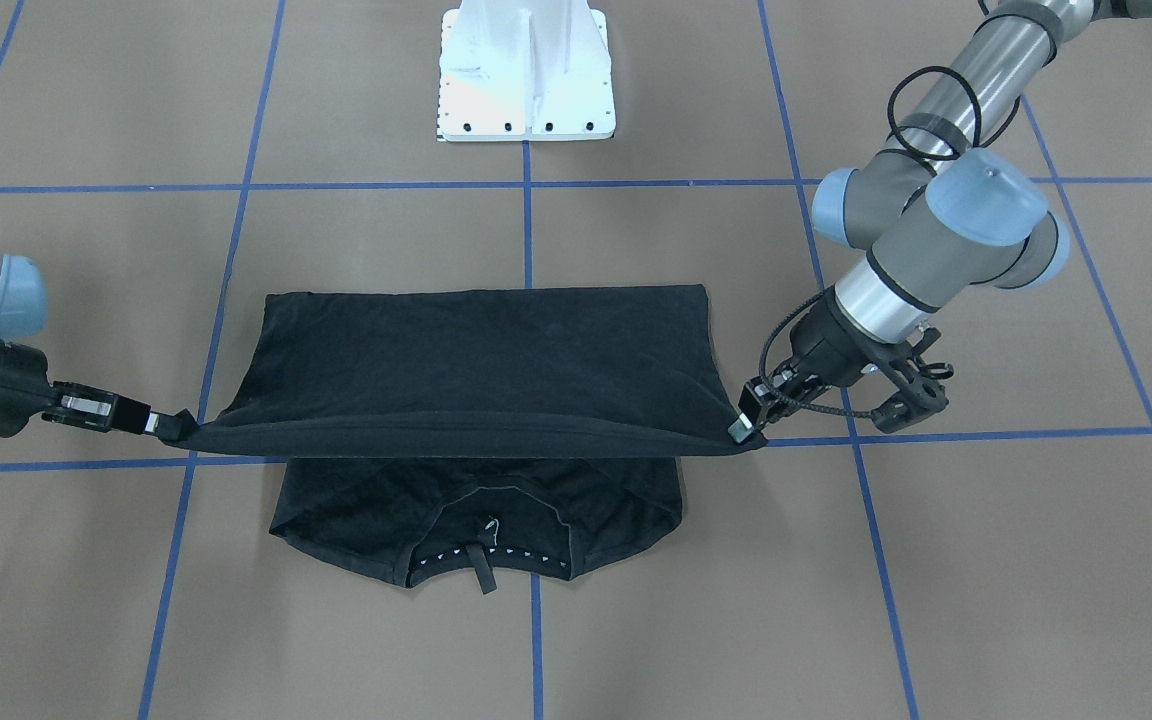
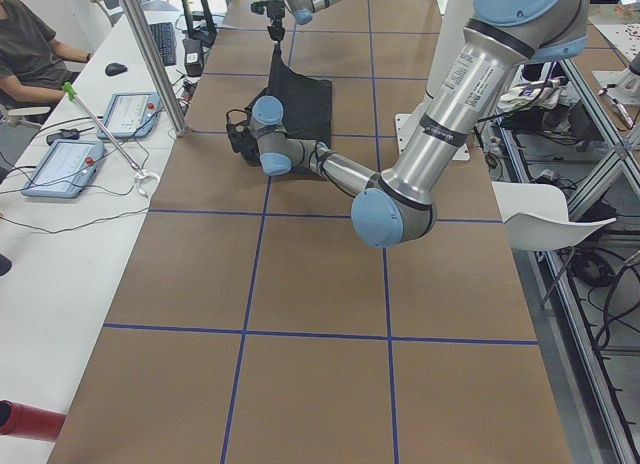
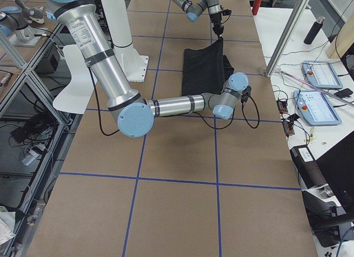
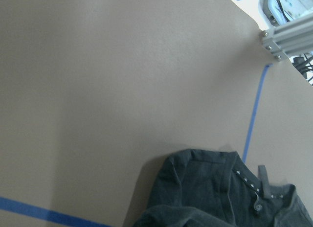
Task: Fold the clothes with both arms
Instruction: 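Lower the hem onto the collar edge and open both grippers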
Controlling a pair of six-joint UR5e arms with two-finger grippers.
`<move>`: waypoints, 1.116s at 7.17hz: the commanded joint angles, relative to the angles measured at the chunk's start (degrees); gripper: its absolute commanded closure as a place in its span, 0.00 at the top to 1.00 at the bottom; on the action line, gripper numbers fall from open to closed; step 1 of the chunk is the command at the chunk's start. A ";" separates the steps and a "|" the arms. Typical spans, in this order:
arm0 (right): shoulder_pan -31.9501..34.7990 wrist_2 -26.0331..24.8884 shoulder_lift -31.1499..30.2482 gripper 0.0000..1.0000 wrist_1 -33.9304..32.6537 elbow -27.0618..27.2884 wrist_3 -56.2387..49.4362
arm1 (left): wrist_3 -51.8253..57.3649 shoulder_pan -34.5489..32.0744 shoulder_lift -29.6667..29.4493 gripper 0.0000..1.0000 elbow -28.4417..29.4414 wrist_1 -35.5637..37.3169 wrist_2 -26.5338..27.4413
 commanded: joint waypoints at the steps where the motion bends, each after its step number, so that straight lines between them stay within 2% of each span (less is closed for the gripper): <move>1: 0.03 -2.06 1.04 0.00 -0.52 -2.17 -0.07 | 0.01 -0.01 -0.38 0.00 1.96 -0.50 1.16; 4: -1.81 -4.96 5.17 0.00 -6.05 -2.62 0.19 | -0.61 0.17 -1.86 0.00 1.78 -0.59 1.07; 8: -2.96 -5.49 5.71 0.00 -6.24 -2.53 0.28 | -0.70 1.75 -3.37 0.00 1.96 -0.41 1.16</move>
